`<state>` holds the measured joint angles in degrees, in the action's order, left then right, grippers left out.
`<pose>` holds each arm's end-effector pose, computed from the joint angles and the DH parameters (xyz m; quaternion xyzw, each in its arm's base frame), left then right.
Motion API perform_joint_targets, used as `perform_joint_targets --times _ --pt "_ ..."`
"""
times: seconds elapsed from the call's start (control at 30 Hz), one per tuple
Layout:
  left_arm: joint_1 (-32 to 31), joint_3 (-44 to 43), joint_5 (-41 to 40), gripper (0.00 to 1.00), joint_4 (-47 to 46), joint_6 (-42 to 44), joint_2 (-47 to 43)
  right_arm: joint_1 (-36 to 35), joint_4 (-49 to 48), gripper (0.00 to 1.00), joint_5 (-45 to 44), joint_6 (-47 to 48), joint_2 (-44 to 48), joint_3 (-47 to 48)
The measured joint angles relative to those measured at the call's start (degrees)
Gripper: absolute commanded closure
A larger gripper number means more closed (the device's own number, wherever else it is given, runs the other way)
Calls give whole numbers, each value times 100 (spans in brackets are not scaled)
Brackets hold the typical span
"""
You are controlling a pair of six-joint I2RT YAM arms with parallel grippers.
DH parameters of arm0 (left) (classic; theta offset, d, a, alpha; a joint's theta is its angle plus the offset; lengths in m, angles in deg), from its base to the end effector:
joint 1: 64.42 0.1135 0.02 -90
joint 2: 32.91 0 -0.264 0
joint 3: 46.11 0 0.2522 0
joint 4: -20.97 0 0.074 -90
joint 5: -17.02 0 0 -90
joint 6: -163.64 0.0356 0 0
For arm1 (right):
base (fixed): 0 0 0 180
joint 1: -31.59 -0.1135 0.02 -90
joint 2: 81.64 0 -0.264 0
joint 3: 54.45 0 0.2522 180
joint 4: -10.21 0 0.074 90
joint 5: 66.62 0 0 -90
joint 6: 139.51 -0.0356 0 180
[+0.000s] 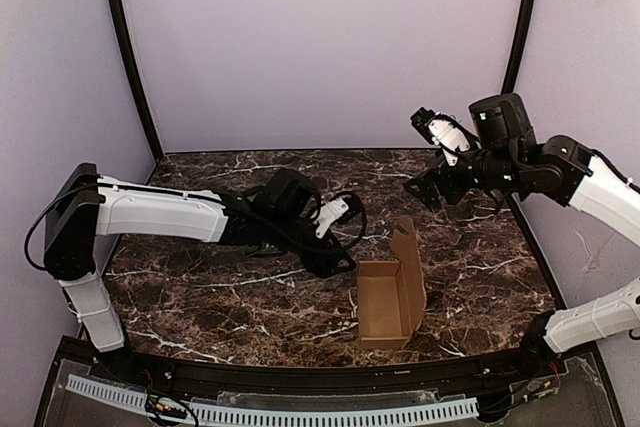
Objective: Fold the paper box
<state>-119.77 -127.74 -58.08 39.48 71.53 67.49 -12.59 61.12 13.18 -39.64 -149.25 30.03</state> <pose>0.2157 -0.3283 0.2264 0.4496 0.7685 -0.3135 0.3302 0.1845 0.1705 0.3698 -0.3625 0.8025 0.0628 0.4697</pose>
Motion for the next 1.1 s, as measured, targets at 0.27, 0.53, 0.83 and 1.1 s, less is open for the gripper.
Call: perform_joint_targets --times 0.27,0.53,0.83,1.1 --pt "-131 -1075 142 33 142 1003 984 122 -577 2 299 -529 457 -815" --pt "-144 -1867 144 45 466 1646 1683 177 -852 1 420 -697 693 -1211" --pt "-144 -2249 133 54 734 1893 2214 197 -1047 1 518 -754 876 -1259" --pt "-144 -2549 96 71 885 1998 2461 199 -1062 1 599 -826 914 -1320"
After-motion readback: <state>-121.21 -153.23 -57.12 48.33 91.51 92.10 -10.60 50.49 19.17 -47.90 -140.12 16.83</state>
